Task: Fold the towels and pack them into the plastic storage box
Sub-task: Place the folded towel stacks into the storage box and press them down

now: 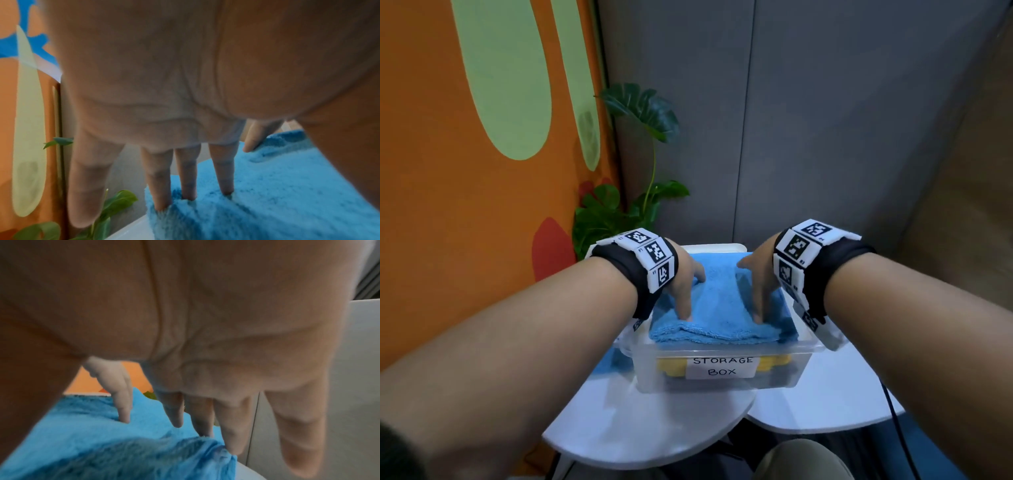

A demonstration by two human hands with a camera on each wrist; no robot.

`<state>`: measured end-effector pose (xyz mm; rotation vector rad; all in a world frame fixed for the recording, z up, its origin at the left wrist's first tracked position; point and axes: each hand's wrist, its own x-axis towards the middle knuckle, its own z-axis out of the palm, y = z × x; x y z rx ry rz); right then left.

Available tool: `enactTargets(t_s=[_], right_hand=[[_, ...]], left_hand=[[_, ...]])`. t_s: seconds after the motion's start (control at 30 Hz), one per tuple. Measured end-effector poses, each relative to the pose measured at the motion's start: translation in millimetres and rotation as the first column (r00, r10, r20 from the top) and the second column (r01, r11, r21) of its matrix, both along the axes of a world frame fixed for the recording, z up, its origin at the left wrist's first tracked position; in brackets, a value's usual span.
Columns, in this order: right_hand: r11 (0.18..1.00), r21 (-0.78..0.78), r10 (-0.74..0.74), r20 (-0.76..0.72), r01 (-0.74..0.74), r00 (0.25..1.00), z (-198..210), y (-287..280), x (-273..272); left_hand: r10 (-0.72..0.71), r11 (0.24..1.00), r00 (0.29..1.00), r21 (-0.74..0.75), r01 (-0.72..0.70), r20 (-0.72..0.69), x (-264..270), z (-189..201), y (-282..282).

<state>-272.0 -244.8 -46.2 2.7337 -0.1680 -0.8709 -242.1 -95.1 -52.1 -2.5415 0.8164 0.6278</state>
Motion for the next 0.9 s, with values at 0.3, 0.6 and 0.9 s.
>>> enactTargets(t_s=[0.3, 0.6, 0.9], right_hand=[[0.912, -0.367, 0.201, 0.01, -0.184, 0.979, -66.0, 4.1, 25.9], [0.887, -0.377, 0.292, 0.005, -0.268, 0.957, -96.8, 4.1, 33.1], [0.913, -0.328, 0.277, 0.059, -0.244, 0.959, -83.1, 13.4, 20.4]], left_hand=[[-0.099, 0.985, 0.995, 0.144, 0.096, 0.011, 7.4, -23.4, -7.1], [-0.126, 0.972, 0.992, 0.2, 0.121, 0.01, 11.9, -33.1, -13.0], [-0.11, 0.99, 0.994, 0.09, 0.111, -0.013, 13.9, -35.1, -2.4]])
